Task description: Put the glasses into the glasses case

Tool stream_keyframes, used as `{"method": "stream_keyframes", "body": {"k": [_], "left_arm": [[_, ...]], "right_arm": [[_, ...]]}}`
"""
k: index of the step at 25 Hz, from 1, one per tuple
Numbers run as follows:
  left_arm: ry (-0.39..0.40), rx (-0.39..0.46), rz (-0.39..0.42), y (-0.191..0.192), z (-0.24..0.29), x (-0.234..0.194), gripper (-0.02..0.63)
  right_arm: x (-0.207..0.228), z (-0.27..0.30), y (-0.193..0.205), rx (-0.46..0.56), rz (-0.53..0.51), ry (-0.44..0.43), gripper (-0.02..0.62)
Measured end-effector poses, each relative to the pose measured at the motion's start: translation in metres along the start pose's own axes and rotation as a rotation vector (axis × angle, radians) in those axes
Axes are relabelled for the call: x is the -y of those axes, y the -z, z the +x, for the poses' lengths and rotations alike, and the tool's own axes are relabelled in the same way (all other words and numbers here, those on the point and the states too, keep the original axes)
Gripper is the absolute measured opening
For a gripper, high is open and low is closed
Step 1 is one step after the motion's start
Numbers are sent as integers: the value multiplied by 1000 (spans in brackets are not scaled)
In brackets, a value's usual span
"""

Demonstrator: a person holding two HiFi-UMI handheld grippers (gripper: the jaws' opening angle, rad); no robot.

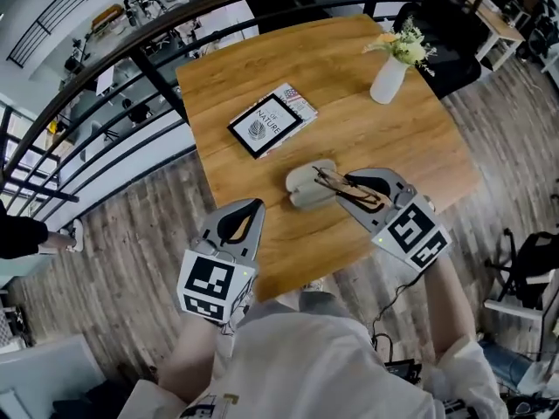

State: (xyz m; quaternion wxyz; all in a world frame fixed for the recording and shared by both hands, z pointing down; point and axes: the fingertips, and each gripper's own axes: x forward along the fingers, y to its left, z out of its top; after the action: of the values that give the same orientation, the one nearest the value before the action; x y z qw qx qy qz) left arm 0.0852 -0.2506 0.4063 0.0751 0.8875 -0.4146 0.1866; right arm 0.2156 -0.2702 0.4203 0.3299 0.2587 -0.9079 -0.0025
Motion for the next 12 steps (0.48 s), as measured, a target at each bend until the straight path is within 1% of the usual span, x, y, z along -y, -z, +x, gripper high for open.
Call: {"method": "stream_keyframes", "body": {"k": [3,7,10,12], "left_arm": [[-39,-31,-33,14,9,-3,15],[-83,-61,-83,31,14,-11,15],[-98,-74,-105,42,19,-13,15],[-105,-79,-119,47,23,-15,15]], "right_arm": [[3,17,13,-46,-66,-55,146],[3,45,24,-86,-178,-150,146],[0,66,32,-75,-212,-235,146],[0,80,39,-84,-220,-272,146]]}}
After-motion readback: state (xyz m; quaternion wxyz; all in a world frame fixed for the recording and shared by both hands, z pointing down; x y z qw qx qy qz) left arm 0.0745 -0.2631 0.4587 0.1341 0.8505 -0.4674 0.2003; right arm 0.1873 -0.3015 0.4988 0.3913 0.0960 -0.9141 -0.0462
